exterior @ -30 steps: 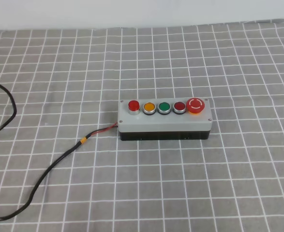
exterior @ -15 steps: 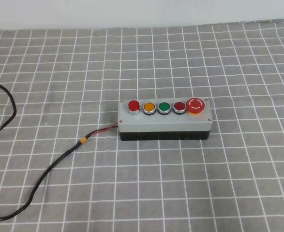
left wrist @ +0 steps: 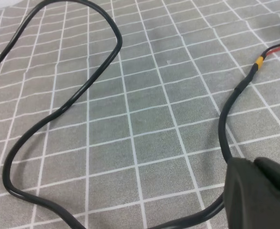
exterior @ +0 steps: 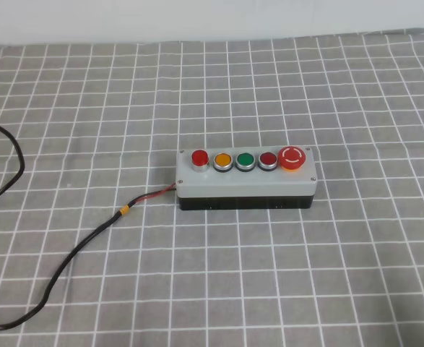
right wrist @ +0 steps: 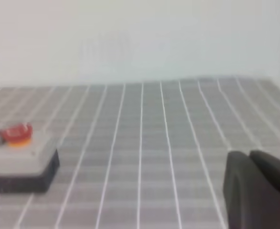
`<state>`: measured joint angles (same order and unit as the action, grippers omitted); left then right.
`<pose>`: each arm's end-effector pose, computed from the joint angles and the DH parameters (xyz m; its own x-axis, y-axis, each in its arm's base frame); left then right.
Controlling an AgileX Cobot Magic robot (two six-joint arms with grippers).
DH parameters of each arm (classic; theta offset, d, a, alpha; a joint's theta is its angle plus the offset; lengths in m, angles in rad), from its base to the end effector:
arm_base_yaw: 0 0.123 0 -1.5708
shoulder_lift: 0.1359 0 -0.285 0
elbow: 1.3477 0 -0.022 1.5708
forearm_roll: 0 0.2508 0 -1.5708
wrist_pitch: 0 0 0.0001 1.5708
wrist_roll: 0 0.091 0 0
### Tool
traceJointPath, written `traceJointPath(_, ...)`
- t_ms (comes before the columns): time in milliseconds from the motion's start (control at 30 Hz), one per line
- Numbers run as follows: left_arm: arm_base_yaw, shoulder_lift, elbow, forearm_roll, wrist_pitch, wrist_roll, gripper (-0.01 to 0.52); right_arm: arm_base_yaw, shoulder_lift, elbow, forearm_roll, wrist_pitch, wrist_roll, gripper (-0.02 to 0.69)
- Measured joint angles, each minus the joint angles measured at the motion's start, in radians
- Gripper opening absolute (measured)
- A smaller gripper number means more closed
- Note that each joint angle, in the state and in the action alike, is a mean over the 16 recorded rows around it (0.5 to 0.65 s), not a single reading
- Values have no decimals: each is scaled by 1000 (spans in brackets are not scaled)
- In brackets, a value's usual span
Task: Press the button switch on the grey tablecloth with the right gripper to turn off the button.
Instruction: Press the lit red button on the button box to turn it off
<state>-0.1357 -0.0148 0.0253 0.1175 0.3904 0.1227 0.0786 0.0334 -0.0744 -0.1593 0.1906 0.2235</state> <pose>0.0520 -0.0030 0.1706 -0.2740 0.2687 -0.9234 0.1602 0.9595 0.2316 0.0558 0.0016 0.2193 -0.0629 0.0622 -0.9961 -0.0445 0.9969 0.0651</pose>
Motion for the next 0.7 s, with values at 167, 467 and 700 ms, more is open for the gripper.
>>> traceJointPath(167,0,0,0,0,0,0,-3,-35,-35,77,48,11,0,-16)
traceJointPath(467,0,0,0,0,0,0,-3,-59,-41,99,84,131,0,-16)
traceJointPath(700,0,0,0,0,0,0,-3,-62,-41,99,89,171,0,-16)
